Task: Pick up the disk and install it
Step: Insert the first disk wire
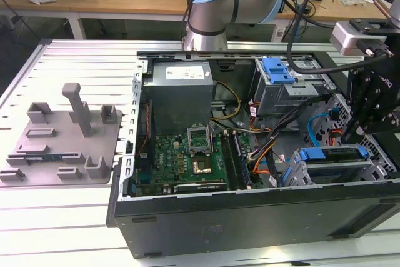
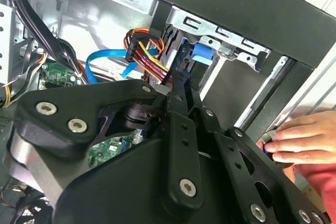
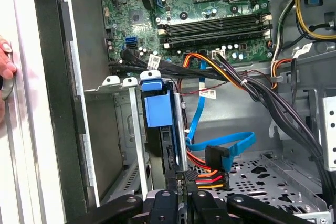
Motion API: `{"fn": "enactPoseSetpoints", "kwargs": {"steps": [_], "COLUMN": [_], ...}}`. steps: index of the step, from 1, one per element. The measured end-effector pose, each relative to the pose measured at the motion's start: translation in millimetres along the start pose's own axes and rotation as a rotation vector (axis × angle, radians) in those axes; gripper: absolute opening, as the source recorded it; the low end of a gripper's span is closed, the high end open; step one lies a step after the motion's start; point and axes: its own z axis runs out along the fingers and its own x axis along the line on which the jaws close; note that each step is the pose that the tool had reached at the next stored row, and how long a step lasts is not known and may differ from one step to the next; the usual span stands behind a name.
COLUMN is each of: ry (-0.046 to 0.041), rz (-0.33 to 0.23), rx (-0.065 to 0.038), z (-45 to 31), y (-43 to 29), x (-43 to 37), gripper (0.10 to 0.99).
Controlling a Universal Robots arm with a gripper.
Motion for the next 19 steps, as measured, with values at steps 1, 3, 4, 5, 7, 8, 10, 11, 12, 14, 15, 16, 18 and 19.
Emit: {"fn": "enactPoseSetpoints", "kwargs": {"steps": [1,3,4,5,7,8,10,11,12,14,15,16,18,19], "ry": [0.0001,0.0001,0.0,0.0001,0.0,0.0,0.0,0.0,0.0,0.0,0.0,0.0,0.0,-0.0001], "rz": [0.0,0.0,0.0,0.0,0.0,0.0,0.0,0.0,0.0,0.0,0.0,-0.001,-0.004,-0.006], "rx": [0.0,0.0,0.0,0.0,0.0,0.0,0.0,0.0,0.0,0.0,0.0,0.0,0.0,0.0], "z": [0.0,0.0,0.1,0.1,0.2,0.3,0.4,0.4,0.4,0.4,0.4,0.4,0.4,0.4], "y": [-0.1,-0.6,-0.6,-0.7,-1.0,-1.0,-1.1,-1.1,-1.1,-1.1,-1.2,-1.2,-1.2,-1.2], "x": [0.2,0.4,0.6,1.0,2.6,3.3,4.5,4.6,4.7,4.7,4.7,4.7,4.7,4.7], "gripper": [0.169,0.169,0.169,0.169,0.169,0.169,0.169,0.169,0.169,0.169,0.169,0.169,0.169,0.169]}}
